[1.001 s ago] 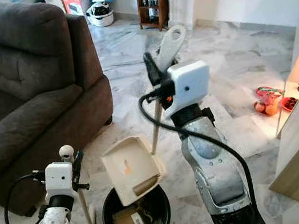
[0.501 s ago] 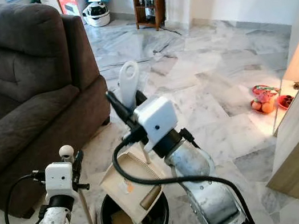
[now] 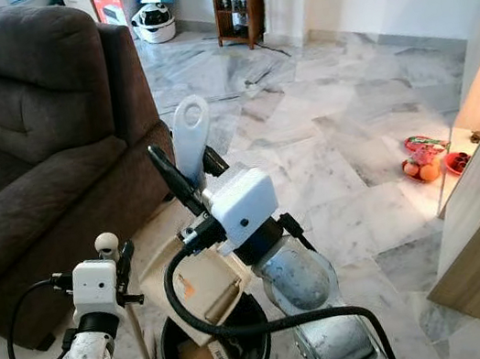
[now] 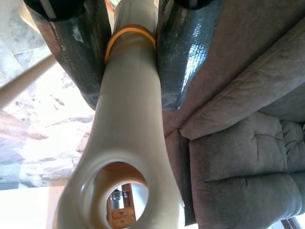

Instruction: Sweep floor

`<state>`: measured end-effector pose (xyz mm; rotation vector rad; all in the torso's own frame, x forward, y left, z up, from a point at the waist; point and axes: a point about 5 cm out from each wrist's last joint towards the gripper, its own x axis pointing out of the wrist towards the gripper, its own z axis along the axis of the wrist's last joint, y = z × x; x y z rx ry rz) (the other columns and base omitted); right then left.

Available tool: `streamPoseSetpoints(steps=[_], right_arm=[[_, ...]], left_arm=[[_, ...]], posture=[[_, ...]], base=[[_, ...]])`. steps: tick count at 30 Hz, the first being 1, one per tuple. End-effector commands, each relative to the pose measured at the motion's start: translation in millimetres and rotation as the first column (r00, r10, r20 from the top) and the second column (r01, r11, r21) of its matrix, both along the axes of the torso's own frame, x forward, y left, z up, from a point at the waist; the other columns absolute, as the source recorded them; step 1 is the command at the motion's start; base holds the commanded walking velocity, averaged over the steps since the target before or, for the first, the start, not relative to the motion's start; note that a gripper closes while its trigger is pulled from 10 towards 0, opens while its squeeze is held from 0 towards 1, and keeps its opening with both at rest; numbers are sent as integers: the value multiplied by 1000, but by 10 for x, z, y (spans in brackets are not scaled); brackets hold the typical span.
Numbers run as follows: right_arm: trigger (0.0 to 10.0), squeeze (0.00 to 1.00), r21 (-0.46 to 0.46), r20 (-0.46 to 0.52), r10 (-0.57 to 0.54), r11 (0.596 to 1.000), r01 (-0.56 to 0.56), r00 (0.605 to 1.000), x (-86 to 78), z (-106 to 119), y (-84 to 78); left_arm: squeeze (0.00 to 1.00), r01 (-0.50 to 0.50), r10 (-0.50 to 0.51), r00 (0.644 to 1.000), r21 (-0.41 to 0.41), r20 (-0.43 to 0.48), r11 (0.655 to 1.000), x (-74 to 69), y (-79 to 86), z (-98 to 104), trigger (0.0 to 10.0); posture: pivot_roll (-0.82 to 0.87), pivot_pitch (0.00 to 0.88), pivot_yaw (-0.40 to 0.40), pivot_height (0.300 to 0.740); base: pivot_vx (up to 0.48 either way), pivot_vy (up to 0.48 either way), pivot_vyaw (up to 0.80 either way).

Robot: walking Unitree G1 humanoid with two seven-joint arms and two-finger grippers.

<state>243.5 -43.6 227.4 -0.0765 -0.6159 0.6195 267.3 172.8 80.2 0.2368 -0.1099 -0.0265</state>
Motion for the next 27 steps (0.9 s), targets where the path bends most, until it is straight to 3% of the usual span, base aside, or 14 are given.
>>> streamPoseSetpoints(steps=[1,4,6,24,27], right_arm=[[10000,0,45,126,21,999,-27,992,-113,236,19],[10000,0,11,148,33,999,-36,988,-137,229,42],[10000,0,-72,175,55,996,-43,983,-161,178,76],[10000,0,-107,229,99,991,-76,968,-223,254,142],[10000,0,-170,273,111,983,-65,956,-245,242,175]], left_arm=[[0,11,-11,999,9,53,1000,26,-4,100,10000],[0,12,-13,999,10,52,1000,29,-7,101,10000],[0,13,-13,999,10,52,1000,30,-6,101,10000],[0,15,-15,999,10,51,1000,30,-9,99,10000],[0,15,-16,999,10,51,1000,32,-8,100,10000]], posture=[[115,24,0,740],[114,24,0,740],[113,22,1,740],[115,22,1,740],[117,22,2,740]], base=[[0,0,0],[0,0,0],[0,0,0],[0,0,0],[0,0,0]])
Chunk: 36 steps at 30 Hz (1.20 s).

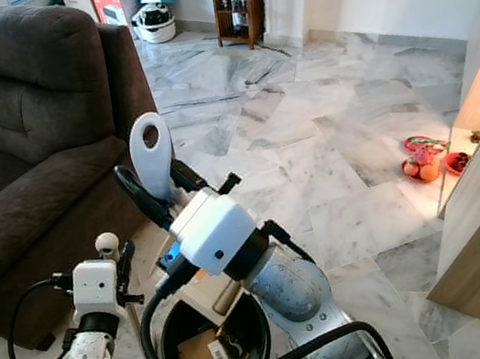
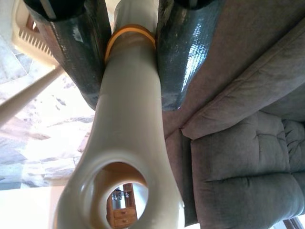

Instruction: Sweep floor

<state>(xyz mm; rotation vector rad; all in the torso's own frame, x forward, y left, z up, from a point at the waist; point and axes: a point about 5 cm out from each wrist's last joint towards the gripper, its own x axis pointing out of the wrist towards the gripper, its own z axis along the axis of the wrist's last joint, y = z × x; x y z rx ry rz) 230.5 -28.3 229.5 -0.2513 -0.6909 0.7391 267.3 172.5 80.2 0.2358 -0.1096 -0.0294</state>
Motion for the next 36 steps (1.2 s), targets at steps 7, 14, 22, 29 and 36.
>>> streamPoseSetpoints(steps=[7,14,22,29,36], right_arm=[[10000,0,-13,155,47,999,-46,987,-125,199,46],[10000,0,-38,156,61,998,-56,986,-138,182,66],[10000,0,-77,115,65,995,-56,991,-107,98,77],[10000,0,-2,87,-8,1000,8,996,18,173,-5],[10000,0,87,158,-153,986,140,976,147,361,-131]], left_arm=[[0,12,-12,999,10,52,1000,33,0,101,10000],[0,13,-14,999,12,52,1000,32,0,101,10000],[0,13,-13,999,11,52,1000,36,-2,103,10000],[0,14,-15,998,12,54,1000,36,-8,105,10000],[0,15,-16,998,10,56,1000,41,-13,106,10000]], posture=[[118,23,3,740],[118,21,4,740],[118,21,2,740],[117,19,4,740],[115,14,4,740]], base=[[0,0,0],[0,0,0],[0,0,0],[0,0,0],[0,0,0]])
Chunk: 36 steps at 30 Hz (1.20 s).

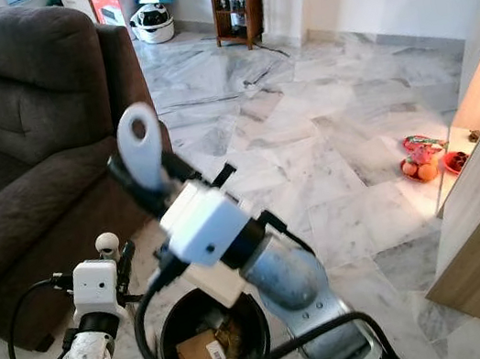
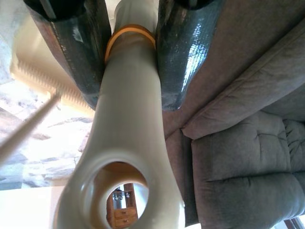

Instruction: Sweep floor

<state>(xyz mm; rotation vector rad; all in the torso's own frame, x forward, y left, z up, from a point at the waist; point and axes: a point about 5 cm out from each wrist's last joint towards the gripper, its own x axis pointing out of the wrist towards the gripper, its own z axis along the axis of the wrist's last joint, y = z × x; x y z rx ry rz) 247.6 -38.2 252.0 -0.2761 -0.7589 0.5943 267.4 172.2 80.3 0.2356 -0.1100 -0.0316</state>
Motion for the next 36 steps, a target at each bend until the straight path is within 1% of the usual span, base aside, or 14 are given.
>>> streamPoseSetpoints(steps=[1,5,8,10,12,13,14,19,22,27,28,30,34,36], right_arm=[[10000,0,18,94,-47,999,45,995,1,138,-55],[10000,0,-15,94,-122,992,124,988,126,108,-161],[10000,0,-6,68,-189,982,189,980,215,60,-270],[10000,0,-5,61,-205,979,206,977,237,35,-297],[10000,0,-10,36,-270,963,270,962,314,-54,-388],[10000,0,-10,36,-270,963,270,962,314,-54,-388],[10000,0,-21,26,-341,940,341,940,380,-133,-483],[10000,0,-9,-23,-491,871,491,871,490,-315,-779],[10000,0,-28,-35,-501,865,501,864,505,-390,-816],[10000,0,-43,-117,-575,817,575,809,539,-627,-971],[10000,0,-53,-156,-594,803,594,789,556,-745,-1031],[10000,0,-83,-189,-601,797,598,776,560,-899,-1082],[10000,0,-118,-206,-609,793,598,766,559,-1022,-1110],[10000,0,-144,-227,-629,777,613,744,553,-1137,-1171]], left_arm=[[0,13,-14,998,10,56,1000,42,-11,106,10000],[0,11,-11,998,9,57,1000,51,-10,107,10000],[0,12,-12,998,8,57,1000,54,-14,104,10000],[0,12,-13,998,7,57,1000,56,-15,103,10000],[0,13,-13,998,6,57,1000,61,-20,103,10000],[0,13,-13,998,6,57,1000,61,-20,103,10000],[0,14,-14,998,5,58,1000,67,-25,106,10000],[0,15,-15,998,2,59,1000,71,-32,107,10000],[0,15,-15,998,2,58,1000,71,-33,107,10000],[0,14,-14,998,0,58,1000,65,-33,107,10000],[0,13,-13,998,1,59,1000,62,-25,107,10000],[0,11,-11,998,2,58,1000,55,-13,106,10000],[0,11,-11,998,2,58,1000,51,-10,105,10000],[0,12,-12,998,2,59,1000,47,-12,107,10000]], posture=[[117,12,3,740],[114,7,0,740],[112,1,-1,740],[112,1,-1,740],[109,0,-1,740],[109,0,-1,740],[108,0,0,740],[104,0,-2,740],[103,0,-2,740],[107,1,-3,740],[110,2,-2,740],[110,4,-2,740],[109,5,-2,740],[113,6,-2,740]], base=[[0,0,0],[0,0,0],[0,0,0],[0,0,0],[0,0,0],[0,0,0],[0,0,0],[0,0,0],[0,0,0],[0,0,0],[0,0,0],[0,0,0],[0,0,0],[0,0,0]])
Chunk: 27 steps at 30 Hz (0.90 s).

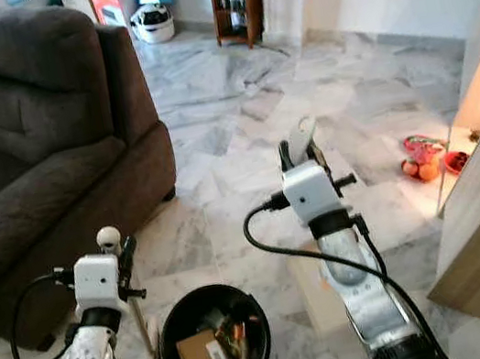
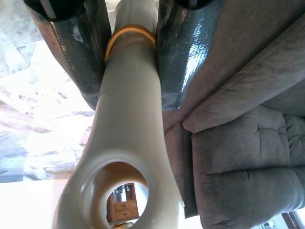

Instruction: Sweep floor

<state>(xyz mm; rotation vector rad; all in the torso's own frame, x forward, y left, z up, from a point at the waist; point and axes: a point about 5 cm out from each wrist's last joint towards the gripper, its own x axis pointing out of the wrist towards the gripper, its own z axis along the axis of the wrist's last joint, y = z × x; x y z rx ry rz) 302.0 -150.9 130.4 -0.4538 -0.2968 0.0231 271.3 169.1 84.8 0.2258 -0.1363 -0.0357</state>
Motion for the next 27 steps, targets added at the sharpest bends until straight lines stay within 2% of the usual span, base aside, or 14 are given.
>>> streamPoseSetpoints(steps=[1,3,5,11,16,23,27], right_arm=[[10000,0,-14,47,-13,1000,13,999,8,59,-57],[10000,0,-16,40,-23,1000,24,999,3,18,-83],[10000,0,20,-4,-69,997,69,998,-4,-140,-182],[10000,0,87,-82,-115,989,122,990,-25,-345,-285],[10000,0,144,-91,-117,981,129,989,-18,-394,-310],[10000,0,160,-95,-115,979,129,989,0,-424,-336],[10000,0,200,-103,-104,972,122,989,9,-440,-341]], left_arm=[[0,4,-4,999,12,34,1000,7,19,62,10000],[0,4,-4,999,11,35,1000,3,20,64,10000],[0,7,-8,999,11,36,1000,-11,20,70,10000],[0,14,-14,999,9,40,1000,-23,13,84,10000],[0,24,-25,999,7,43,1000,-30,0,100,10000],[0,49,-49,998,-2,33,999,-64,-10,82,10000],[0,50,-50,998,-5,37,999,-63,1,93,10000]], posture=[[113,6,-2,740],[112,7,-1,740],[112,10,0,740],[114,12,2,740],[115,16,3,740],[116,17,2,740],[117,22,-1,740]], base=[[0,0,0],[0,0,0],[0,0,0],[0,0,0],[0,0,0],[0,0,0],[0,0,0]])
